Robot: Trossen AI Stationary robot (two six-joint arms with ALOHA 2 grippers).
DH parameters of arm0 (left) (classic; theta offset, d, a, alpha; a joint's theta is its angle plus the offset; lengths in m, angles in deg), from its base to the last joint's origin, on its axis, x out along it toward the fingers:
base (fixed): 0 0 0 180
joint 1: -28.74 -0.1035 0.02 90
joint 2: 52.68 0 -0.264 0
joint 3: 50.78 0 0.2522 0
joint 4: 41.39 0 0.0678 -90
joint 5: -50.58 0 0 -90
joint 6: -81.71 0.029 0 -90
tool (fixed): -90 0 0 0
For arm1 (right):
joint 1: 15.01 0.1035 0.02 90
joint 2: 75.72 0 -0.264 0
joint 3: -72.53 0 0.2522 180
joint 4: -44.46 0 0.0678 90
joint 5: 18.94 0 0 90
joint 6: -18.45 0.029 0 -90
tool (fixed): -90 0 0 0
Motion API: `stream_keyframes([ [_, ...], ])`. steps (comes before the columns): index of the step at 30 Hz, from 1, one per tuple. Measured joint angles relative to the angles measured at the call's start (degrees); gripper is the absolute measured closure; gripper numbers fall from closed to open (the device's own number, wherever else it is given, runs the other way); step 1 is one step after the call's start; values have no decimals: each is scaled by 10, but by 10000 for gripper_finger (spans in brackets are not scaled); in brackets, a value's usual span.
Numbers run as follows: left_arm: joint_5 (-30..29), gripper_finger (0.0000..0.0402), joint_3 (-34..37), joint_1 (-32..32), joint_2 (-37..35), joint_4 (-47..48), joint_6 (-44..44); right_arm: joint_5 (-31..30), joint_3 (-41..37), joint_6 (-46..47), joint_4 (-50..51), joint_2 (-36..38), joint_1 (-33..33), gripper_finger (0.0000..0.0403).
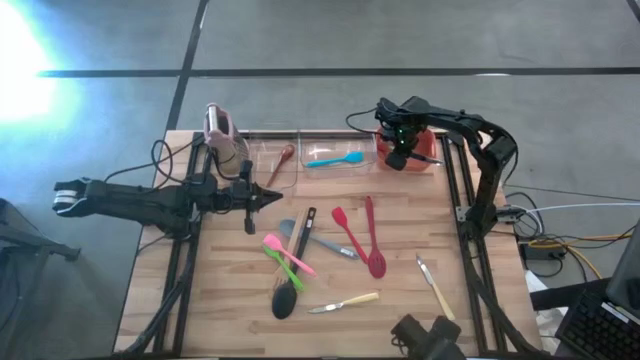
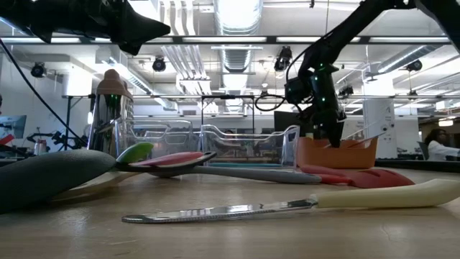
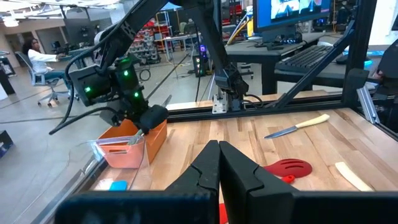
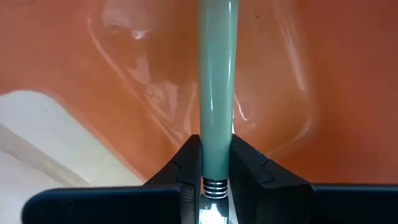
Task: Pick & Place Kitchen Items
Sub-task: Put the green knife into the orange bin, then put the pink spatula into the right transparent bin
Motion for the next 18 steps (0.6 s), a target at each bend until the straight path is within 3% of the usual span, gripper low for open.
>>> stream_keyframes([
  [12,0,394,0,0,0,0,0,10,13,-3,-2,-23,-6,361],
  [18,0,394,0,0,0,1,0,18,40,-1,-9,-22,-6,279],
])
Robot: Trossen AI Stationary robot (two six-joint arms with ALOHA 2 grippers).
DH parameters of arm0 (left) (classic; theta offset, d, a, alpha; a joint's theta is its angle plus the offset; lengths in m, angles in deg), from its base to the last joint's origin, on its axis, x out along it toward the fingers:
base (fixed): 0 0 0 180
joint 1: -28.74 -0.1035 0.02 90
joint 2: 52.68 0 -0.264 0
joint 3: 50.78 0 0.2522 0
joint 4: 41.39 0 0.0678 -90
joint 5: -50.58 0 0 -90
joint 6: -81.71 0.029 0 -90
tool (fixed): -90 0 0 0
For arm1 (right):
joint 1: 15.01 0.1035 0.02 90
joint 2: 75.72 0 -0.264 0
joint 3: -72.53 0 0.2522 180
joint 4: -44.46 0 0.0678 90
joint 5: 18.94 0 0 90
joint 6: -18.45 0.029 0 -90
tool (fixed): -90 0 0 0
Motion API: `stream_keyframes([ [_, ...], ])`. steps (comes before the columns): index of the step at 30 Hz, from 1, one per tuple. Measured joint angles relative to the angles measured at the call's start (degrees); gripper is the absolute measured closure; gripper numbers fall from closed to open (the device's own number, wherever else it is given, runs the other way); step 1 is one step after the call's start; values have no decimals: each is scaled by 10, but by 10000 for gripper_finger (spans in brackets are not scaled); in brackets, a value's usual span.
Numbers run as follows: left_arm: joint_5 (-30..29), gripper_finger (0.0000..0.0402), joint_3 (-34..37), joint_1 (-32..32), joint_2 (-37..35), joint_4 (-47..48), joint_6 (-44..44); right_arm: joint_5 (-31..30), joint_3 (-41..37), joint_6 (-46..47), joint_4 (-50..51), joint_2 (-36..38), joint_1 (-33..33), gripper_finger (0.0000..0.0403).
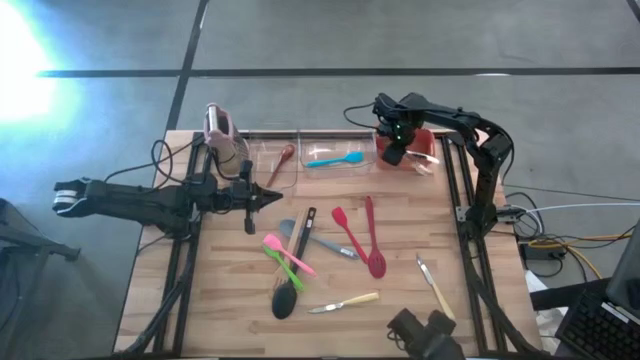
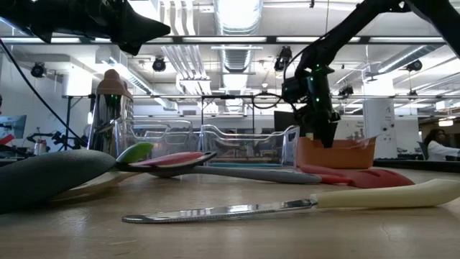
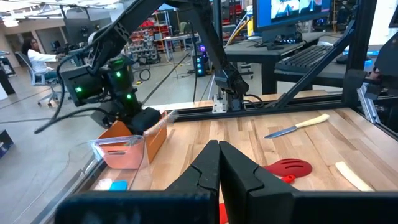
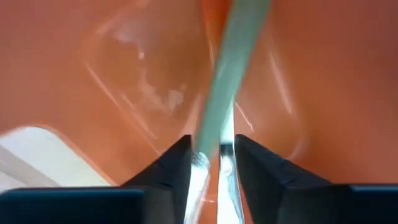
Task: Pick & Place Kitchen Items
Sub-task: Put the pink spatula into the right transparent bin
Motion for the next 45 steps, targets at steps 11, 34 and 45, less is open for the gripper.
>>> stream_keyframes([
  [11,0,394,0,0,0,1,0,-2,25,0,32,6,1,221],
  [34,0,394,0,0,0,2,1,-4,27,104,102,179,109,289],
  [45,0,394,0,0,0,15,-15,10,27,234,111,256,254,316],
])
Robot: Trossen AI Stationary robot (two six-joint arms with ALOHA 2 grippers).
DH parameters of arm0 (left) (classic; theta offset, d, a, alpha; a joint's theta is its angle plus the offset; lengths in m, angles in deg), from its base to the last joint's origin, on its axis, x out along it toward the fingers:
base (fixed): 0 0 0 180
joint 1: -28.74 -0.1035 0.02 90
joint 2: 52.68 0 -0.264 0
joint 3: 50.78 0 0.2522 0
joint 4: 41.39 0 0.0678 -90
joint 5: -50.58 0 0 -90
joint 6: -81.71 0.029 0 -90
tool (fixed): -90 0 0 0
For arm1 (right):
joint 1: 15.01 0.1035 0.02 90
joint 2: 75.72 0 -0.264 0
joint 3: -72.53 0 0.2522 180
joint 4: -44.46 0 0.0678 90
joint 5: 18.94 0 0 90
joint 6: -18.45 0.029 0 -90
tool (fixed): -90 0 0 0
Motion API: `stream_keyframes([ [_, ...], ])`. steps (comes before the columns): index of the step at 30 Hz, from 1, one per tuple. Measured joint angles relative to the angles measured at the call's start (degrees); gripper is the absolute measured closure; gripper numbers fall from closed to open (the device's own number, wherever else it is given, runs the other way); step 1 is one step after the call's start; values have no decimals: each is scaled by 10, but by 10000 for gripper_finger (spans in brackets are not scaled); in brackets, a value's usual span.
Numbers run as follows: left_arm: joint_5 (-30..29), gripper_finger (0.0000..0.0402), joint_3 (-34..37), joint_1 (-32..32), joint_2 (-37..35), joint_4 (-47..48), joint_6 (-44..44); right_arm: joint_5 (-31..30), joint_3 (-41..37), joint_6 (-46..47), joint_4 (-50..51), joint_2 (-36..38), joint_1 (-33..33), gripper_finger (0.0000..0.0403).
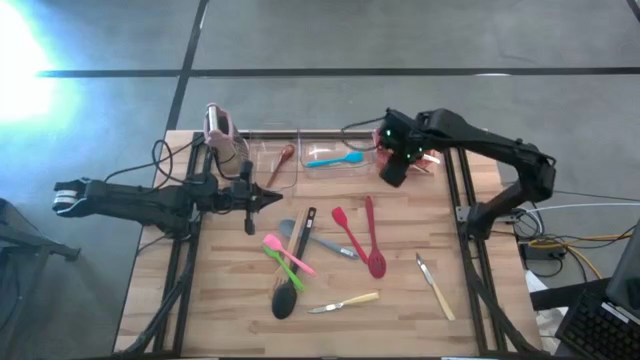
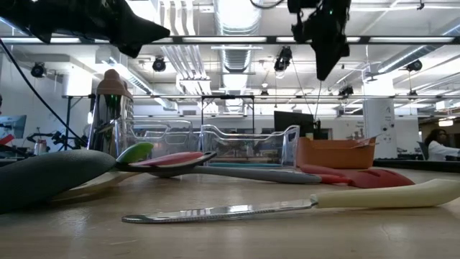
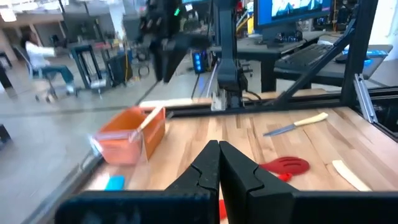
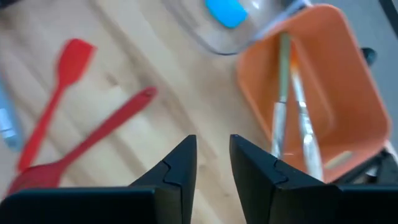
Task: Pick & Place Kitchen Items
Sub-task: Put the pink spatula into the right transparent bin
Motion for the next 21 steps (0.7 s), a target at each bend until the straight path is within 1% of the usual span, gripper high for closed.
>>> stream_keyframes([
  [3,0,388,0,0,0,28,-3,2,0,24,0,7,48,322],
  [7,9,349,-4,3,0,64,-1,2,0,48,0,9,108,329],
  [9,19,323,-17,6,0,113,6,2,0,52,0,9,133,332],
  [11,28,300,-33,7,0,184,16,2,0,52,0,9,153,335],
  [13,38,283,-48,8,2,251,22,0,0,52,0,9,165,335],
  [15,49,275,-61,13,7,291,25,-3,0,56,0,9,171,333],
  [18,72,271,-77,24,19,327,35,-3,0,74,0,9,172,330],
  [21,79,272,-91,37,37,353,51,-4,-1,81,0,9,171,328],
])
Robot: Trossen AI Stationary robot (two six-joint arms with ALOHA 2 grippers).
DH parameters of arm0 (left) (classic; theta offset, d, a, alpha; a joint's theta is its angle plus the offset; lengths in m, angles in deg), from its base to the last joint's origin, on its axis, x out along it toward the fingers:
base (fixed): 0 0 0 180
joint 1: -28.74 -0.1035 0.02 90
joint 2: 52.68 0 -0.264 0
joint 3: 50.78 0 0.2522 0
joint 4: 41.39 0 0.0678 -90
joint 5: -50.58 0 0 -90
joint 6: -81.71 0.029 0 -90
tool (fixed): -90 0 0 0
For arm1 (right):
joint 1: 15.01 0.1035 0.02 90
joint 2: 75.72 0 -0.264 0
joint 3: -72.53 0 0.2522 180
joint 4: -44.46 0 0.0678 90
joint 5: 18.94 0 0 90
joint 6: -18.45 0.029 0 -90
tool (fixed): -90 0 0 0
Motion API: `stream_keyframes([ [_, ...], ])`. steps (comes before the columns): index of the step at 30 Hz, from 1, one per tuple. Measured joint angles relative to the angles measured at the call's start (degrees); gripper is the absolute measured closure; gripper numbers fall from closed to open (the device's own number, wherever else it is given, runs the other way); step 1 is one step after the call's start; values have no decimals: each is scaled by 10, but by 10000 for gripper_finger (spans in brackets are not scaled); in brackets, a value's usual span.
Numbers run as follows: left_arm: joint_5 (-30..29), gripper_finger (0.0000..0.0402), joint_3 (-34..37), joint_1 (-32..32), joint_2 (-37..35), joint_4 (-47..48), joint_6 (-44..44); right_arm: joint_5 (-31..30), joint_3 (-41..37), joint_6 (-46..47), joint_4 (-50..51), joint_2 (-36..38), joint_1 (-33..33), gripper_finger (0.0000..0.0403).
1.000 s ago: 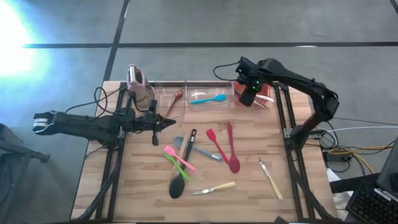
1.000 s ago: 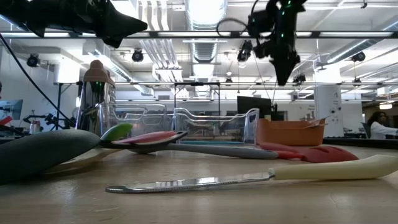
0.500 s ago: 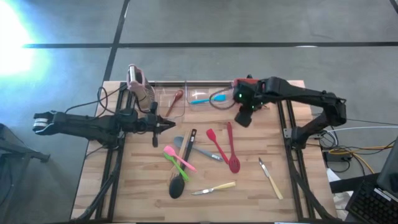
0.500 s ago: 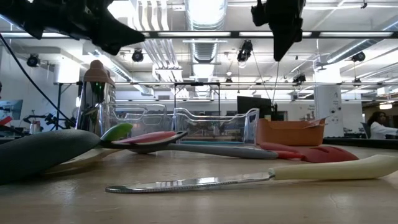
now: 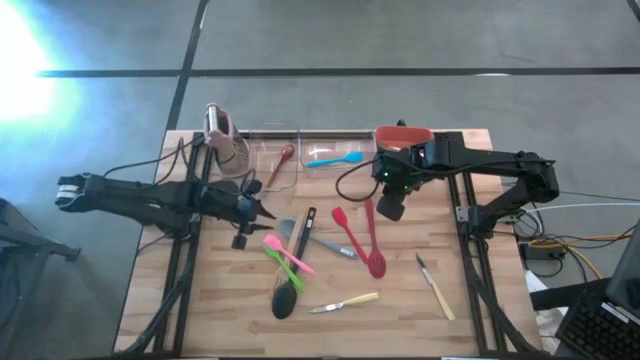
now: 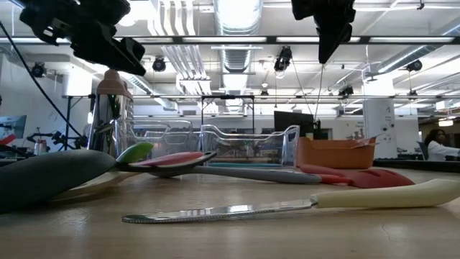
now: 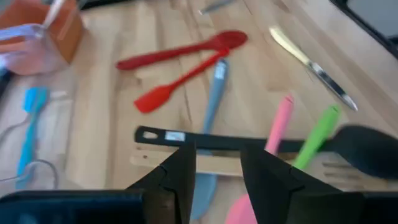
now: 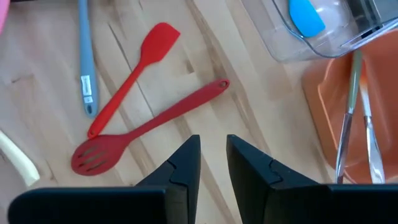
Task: Pick & Place Kitchen Items
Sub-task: Put the pink spatula into the right transparent bin
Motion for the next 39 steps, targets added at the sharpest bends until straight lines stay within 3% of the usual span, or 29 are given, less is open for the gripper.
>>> stream_keyframes([
  [5,3,276,-25,28,49,43,46,0,0,-1,0,0,0,333],
  [21,2,275,-82,58,207,51,83,-1,0,-11,-1,0,0,332],
  [31,6,275,-112,75,228,65,79,0,-17,-1,-3,0,0,345],
  [39,-2,275,-112,146,228,66,78,-1,-27,-2,-3,0,0,338],
])
